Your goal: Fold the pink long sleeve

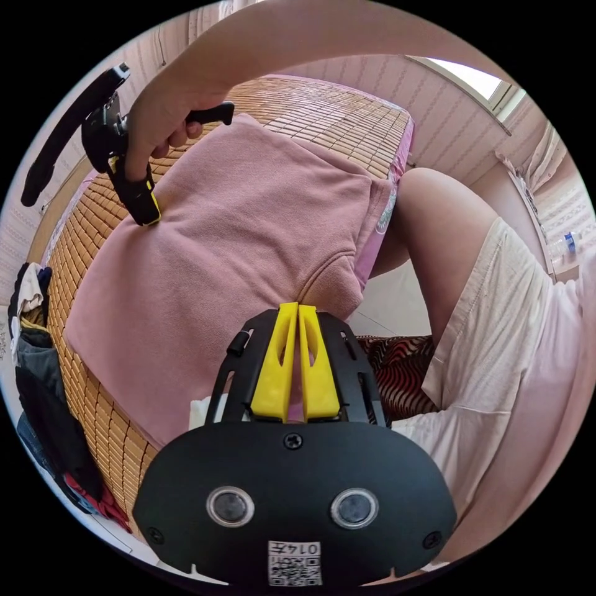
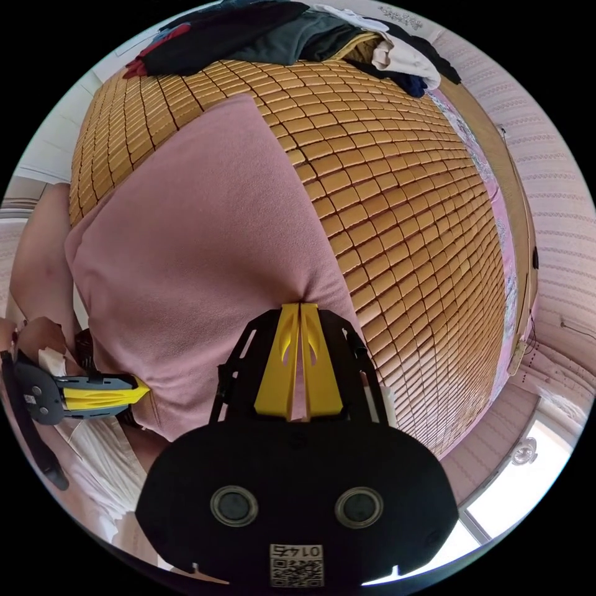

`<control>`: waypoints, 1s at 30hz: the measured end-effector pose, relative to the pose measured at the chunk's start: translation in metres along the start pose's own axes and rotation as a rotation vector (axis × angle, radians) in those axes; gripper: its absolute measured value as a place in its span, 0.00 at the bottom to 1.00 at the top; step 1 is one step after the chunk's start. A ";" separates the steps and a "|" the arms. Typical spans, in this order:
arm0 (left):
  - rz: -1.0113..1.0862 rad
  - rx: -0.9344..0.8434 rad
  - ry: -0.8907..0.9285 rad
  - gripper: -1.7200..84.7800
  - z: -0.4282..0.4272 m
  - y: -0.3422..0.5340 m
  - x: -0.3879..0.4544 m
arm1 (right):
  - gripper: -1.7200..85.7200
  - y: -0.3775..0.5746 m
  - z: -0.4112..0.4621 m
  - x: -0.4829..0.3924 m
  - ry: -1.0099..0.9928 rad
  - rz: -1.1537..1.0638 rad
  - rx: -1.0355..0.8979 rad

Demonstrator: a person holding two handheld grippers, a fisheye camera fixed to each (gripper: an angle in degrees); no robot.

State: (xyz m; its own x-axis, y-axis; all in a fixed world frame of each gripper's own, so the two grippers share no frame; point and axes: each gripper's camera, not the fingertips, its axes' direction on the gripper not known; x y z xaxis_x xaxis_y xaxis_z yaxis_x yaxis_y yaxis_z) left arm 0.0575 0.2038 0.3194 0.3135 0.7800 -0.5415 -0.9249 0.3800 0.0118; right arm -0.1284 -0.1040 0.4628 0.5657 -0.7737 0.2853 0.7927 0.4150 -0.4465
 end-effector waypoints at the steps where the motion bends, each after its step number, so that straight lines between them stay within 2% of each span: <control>1: 0.010 0.004 -0.014 0.01 -0.001 0.002 0.004 | 0.01 0.003 0.001 0.000 0.003 -0.002 0.001; 6: 0.018 0.022 -0.043 0.01 -0.006 0.014 0.014 | 0.01 0.017 0.007 -0.003 0.040 -0.004 -0.003; 11: -0.065 0.075 -0.038 0.01 -0.023 0.031 0.014 | 0.01 0.051 0.014 -0.002 0.085 0.071 0.074; 14: -0.103 0.164 -0.052 0.01 -0.054 0.045 0.014 | 0.01 0.101 0.002 0.013 0.057 0.253 0.213; 16: -0.113 0.249 -0.060 0.02 -0.078 0.055 0.016 | 0.01 0.170 -0.010 0.030 -0.049 0.426 0.332; 18: -0.118 0.308 -0.055 0.03 -0.090 0.059 0.019 | 0.01 0.230 -0.006 0.039 -0.132 0.537 0.363; 22: -0.050 0.371 -0.035 0.11 -0.088 0.048 0.034 | 0.02 0.361 0.035 0.047 -0.223 0.769 0.263; 27: 0.071 0.375 0.065 0.18 -0.069 0.021 0.055 | 0.11 0.442 0.088 0.041 -0.359 0.813 0.139; 30: 0.153 0.358 0.045 0.21 -0.057 0.005 0.073 | 0.15 0.467 0.127 0.047 -0.482 0.851 0.065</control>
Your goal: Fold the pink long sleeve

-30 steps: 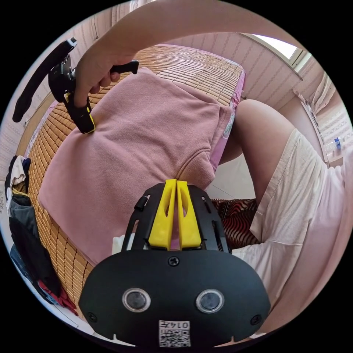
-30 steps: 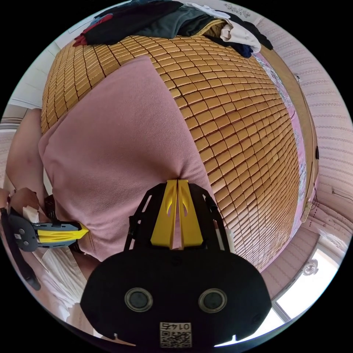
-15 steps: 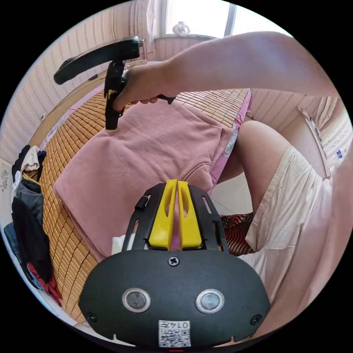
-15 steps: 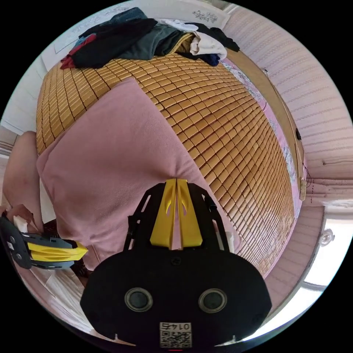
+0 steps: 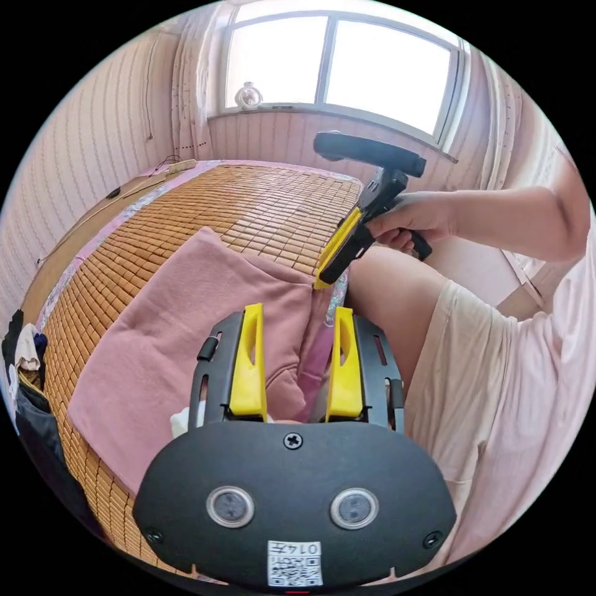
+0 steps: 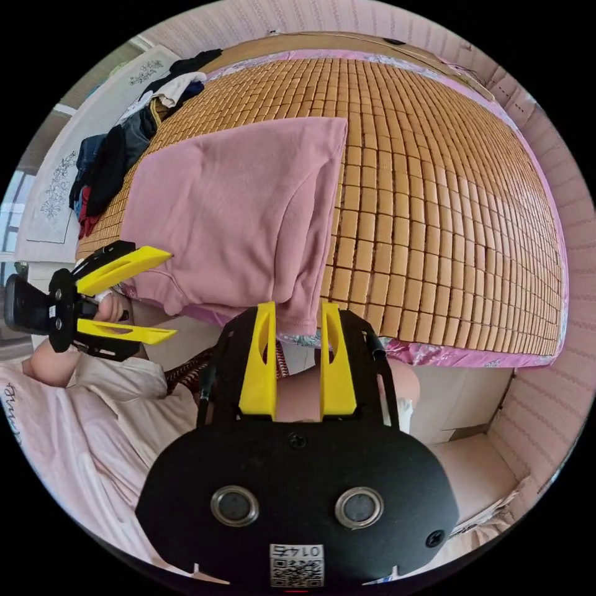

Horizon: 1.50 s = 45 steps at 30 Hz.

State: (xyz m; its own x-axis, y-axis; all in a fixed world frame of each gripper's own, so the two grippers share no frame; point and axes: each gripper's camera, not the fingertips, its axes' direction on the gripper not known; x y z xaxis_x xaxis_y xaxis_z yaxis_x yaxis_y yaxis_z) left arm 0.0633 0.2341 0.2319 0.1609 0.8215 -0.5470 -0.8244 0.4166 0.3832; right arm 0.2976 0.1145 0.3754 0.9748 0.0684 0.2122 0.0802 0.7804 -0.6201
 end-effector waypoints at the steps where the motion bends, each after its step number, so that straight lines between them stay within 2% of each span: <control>1: 0.026 -0.012 -0.002 0.22 0.007 -0.005 0.005 | 0.15 0.001 0.008 0.013 -0.013 0.015 -0.025; 5: 0.110 -0.094 -0.014 0.24 0.034 -0.018 0.015 | 0.10 0.007 0.011 0.046 -0.049 0.021 -0.030; 8: 0.105 -0.159 0.008 0.24 0.048 -0.025 0.016 | 0.06 0.024 -0.013 0.069 -0.228 -0.017 0.069; 9: 0.066 -0.188 -0.006 0.22 0.046 -0.027 0.014 | 0.06 0.032 -0.024 0.080 -0.368 -0.034 0.116; 10: -0.001 -0.171 -0.084 0.17 0.037 -0.026 0.011 | 0.06 0.039 -0.033 0.092 -0.514 -0.040 0.154; 13: -0.042 -0.119 -0.134 0.09 0.011 -0.016 0.009 | 0.07 0.061 -0.047 0.130 -0.596 0.059 0.266; 16: -0.079 -0.079 -0.093 0.08 -0.012 -0.004 0.004 | 0.09 0.083 -0.043 0.182 -0.650 0.199 0.449; 18: -0.096 -0.048 -0.065 0.08 -0.027 0.005 0.002 | 0.12 0.083 -0.021 0.210 -0.656 0.323 0.453; 22: -0.104 -0.011 -0.015 0.07 -0.062 0.027 -0.002 | 0.20 0.067 0.038 0.240 -0.982 0.465 0.446; 26: -0.142 0.007 0.015 0.07 -0.086 0.048 -0.008 | 0.15 0.056 0.054 0.249 -1.019 0.512 0.464; 29: -0.160 0.049 0.030 0.07 -0.094 0.052 -0.015 | 0.10 0.059 0.056 0.263 -1.194 0.481 0.484; 31: -0.169 0.143 0.149 0.07 -0.096 0.043 -0.019 | 0.09 0.078 0.037 0.282 -1.255 0.451 0.555; 35: -0.167 0.223 0.290 0.07 -0.085 0.019 -0.019 | 0.09 0.113 -0.020 0.310 -1.171 0.384 0.667; 39: -0.111 0.233 0.272 0.07 -0.074 0.012 -0.008 | 0.09 0.115 -0.095 0.291 -0.789 0.264 0.625; 41: -0.147 0.231 0.249 0.07 -0.077 0.020 -0.015 | 0.10 0.096 -0.112 0.261 -0.690 0.183 0.585; 45: -0.335 0.153 0.055 0.08 -0.091 0.060 -0.046 | 0.13 0.026 -0.107 0.171 -0.585 0.002 0.517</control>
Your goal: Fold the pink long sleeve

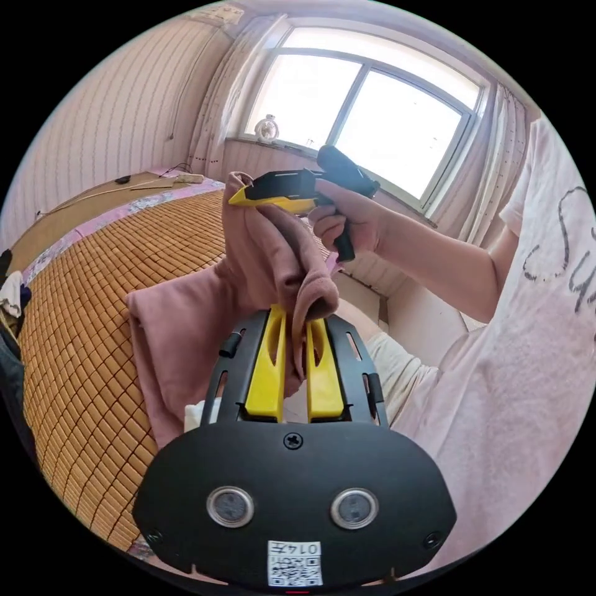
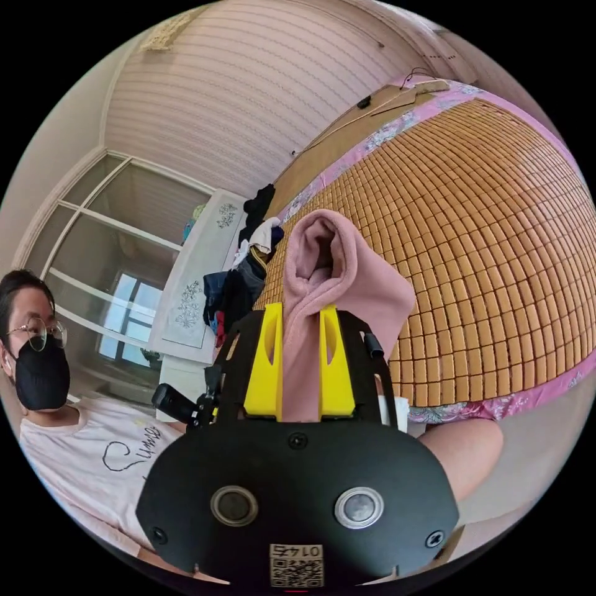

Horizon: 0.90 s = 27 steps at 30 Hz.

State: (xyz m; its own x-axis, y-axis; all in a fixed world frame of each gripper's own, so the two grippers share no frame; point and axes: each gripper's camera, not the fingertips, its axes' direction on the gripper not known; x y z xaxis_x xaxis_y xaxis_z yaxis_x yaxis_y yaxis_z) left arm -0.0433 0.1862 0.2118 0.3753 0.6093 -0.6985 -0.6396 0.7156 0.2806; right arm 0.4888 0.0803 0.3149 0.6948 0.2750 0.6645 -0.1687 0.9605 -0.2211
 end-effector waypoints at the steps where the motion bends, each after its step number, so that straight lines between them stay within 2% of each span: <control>1: -0.044 -0.036 -0.064 0.08 -0.003 0.011 -0.012 | 0.14 -0.012 0.033 -0.012 0.000 -0.018 -0.056; 4: -0.171 -0.160 -0.172 0.09 0.000 0.041 -0.045 | 0.16 -0.034 0.117 -0.030 0.023 -0.076 -0.200; 7: -0.295 -0.216 -0.231 0.09 -0.007 0.058 -0.068 | 0.15 -0.046 0.162 -0.038 0.089 -0.089 -0.305; 12: -0.324 -0.171 -0.300 0.07 -0.026 0.053 -0.076 | 0.10 -0.058 0.140 -0.088 0.185 -0.261 -0.229; 15: -0.284 -0.146 -0.281 0.06 0.000 0.030 -0.076 | 0.04 -0.071 0.146 -0.107 0.312 -0.357 -0.195; 20: -0.291 -0.192 -0.210 0.06 0.074 -0.002 -0.086 | 0.02 -0.092 0.227 -0.104 0.539 -0.395 -0.397; 22: -0.320 -0.253 -0.250 0.06 0.108 -0.007 -0.094 | 0.01 -0.087 0.261 -0.096 0.643 -0.425 -0.467; 27: -0.320 -0.250 -0.211 0.06 0.129 -0.022 -0.096 | 0.01 -0.094 0.247 -0.094 0.530 -0.357 -0.407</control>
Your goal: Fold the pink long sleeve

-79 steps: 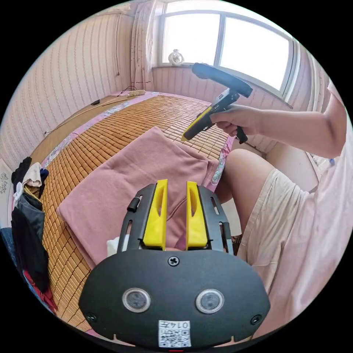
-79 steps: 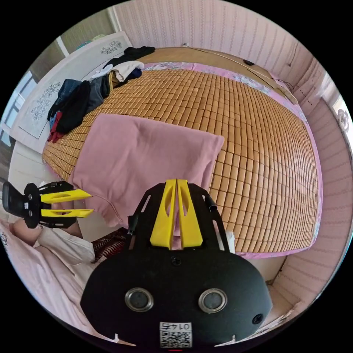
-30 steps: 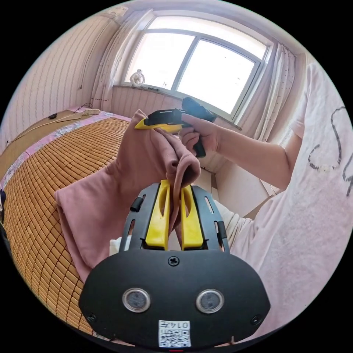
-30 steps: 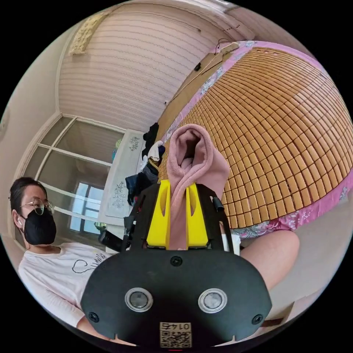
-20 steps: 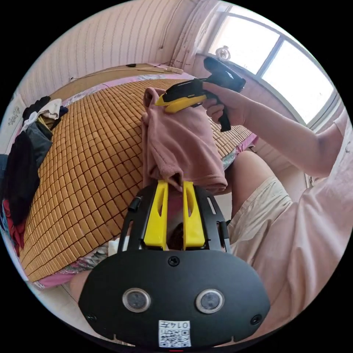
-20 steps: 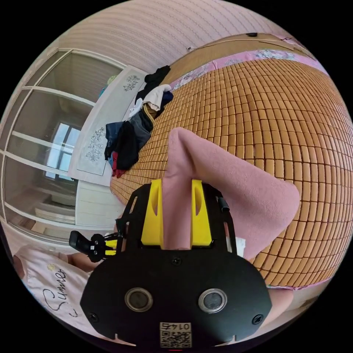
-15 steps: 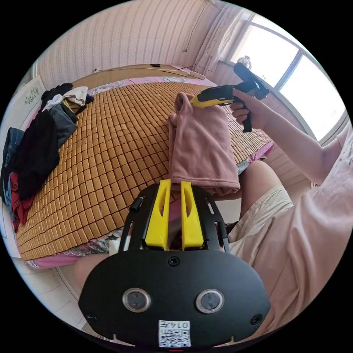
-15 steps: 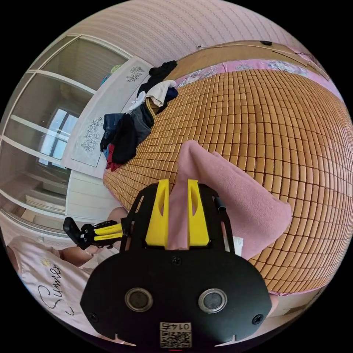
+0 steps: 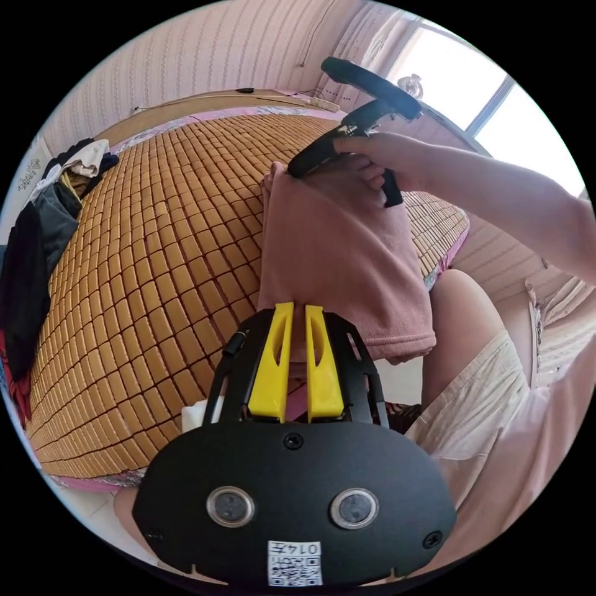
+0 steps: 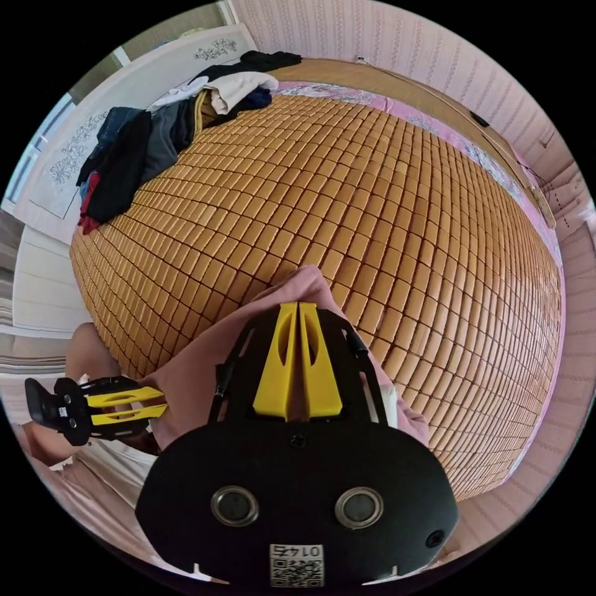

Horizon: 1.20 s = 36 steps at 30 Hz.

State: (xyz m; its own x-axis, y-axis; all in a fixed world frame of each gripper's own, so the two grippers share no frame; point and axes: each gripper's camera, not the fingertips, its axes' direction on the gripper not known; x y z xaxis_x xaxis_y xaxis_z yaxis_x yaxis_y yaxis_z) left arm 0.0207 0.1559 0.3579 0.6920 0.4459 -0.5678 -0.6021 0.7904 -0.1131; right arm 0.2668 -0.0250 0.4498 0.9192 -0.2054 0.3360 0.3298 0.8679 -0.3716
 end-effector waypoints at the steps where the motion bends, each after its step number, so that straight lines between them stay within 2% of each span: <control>1: 0.005 -0.019 0.010 0.07 -0.001 -0.008 0.004 | 0.02 0.005 -0.011 0.004 -0.047 0.017 0.038; 3: 0.004 -0.020 0.039 0.10 -0.008 -0.020 0.010 | 0.03 0.020 -0.035 0.008 -0.098 0.042 0.114; 6: 0.024 0.022 -0.027 0.17 -0.028 -0.046 0.031 | 0.08 0.054 -0.075 0.009 -0.148 0.052 0.192; 11: 0.174 0.126 -0.107 0.16 -0.030 -0.104 0.082 | 0.09 0.106 -0.122 0.019 -0.094 0.098 0.287; 14: 0.176 0.068 -0.100 0.16 0.010 -0.139 0.093 | 0.11 0.126 -0.119 0.034 -0.034 0.160 0.237; 16: 0.152 -0.068 -0.142 0.17 0.060 -0.154 0.093 | 0.14 0.147 -0.105 0.051 -0.046 0.240 0.195; 22: -0.045 0.020 -0.041 0.17 0.054 -0.166 0.074 | 0.21 0.192 -0.061 0.076 -0.192 0.378 0.104; 25: -0.102 -0.094 -0.003 0.16 0.085 -0.176 0.060 | 0.20 0.198 -0.047 0.086 -0.292 0.413 0.097; 28: -0.052 -0.155 0.078 0.11 0.111 -0.202 0.073 | 0.18 0.196 -0.042 0.093 -0.316 0.388 0.081; 32: 0.006 -0.287 0.042 0.08 0.138 -0.252 0.103 | 0.14 0.201 -0.045 0.107 -0.357 0.336 0.085; 36: 0.129 -0.333 0.133 0.07 0.180 -0.314 0.166 | 0.12 0.215 -0.074 0.147 -0.261 0.314 0.122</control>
State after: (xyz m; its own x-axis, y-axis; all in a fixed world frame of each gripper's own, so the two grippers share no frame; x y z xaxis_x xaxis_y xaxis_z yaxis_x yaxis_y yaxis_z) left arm 0.3960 0.0569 0.4460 0.5571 0.4573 -0.6932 -0.7927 0.5415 -0.2799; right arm 0.4886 0.0977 0.3555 0.8804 0.1854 0.4364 0.0002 0.9202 -0.3913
